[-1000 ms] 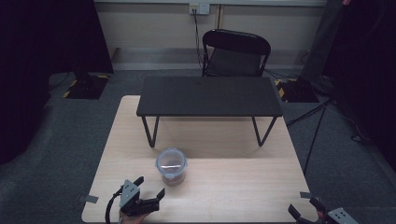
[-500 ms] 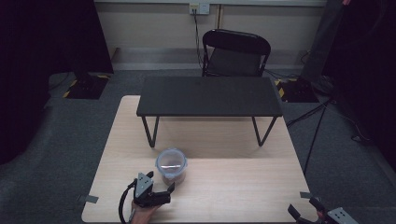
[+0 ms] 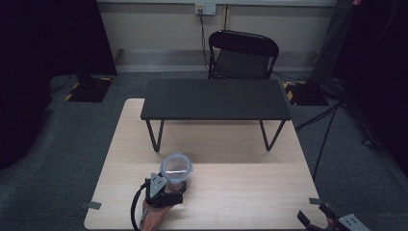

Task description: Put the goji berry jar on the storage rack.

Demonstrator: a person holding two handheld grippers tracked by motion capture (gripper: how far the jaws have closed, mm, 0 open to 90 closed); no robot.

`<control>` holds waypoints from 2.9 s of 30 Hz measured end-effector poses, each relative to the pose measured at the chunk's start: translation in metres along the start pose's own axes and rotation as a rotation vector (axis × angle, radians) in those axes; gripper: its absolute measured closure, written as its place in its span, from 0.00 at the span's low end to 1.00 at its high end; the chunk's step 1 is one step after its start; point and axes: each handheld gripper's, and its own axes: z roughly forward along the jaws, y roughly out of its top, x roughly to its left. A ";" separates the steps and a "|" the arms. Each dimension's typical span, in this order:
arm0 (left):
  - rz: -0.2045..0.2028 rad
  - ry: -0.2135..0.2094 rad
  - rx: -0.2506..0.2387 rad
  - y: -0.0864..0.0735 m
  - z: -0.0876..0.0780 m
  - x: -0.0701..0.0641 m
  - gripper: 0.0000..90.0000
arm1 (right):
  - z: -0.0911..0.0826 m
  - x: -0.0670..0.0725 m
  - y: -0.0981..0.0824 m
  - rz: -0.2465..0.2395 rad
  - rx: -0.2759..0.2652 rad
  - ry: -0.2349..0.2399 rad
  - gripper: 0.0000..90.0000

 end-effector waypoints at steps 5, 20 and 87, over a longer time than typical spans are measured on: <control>-0.010 0.014 -0.010 -0.001 0.007 -0.005 0.00 | 0.000 0.000 0.000 -0.001 0.002 0.001 0.01; -0.002 0.084 -0.025 0.001 0.025 -0.020 0.00 | 0.001 0.000 0.001 -0.004 0.006 0.008 0.01; 0.025 0.075 -0.041 0.048 -0.001 -0.012 0.02 | 0.000 0.000 0.002 -0.003 0.007 0.031 0.03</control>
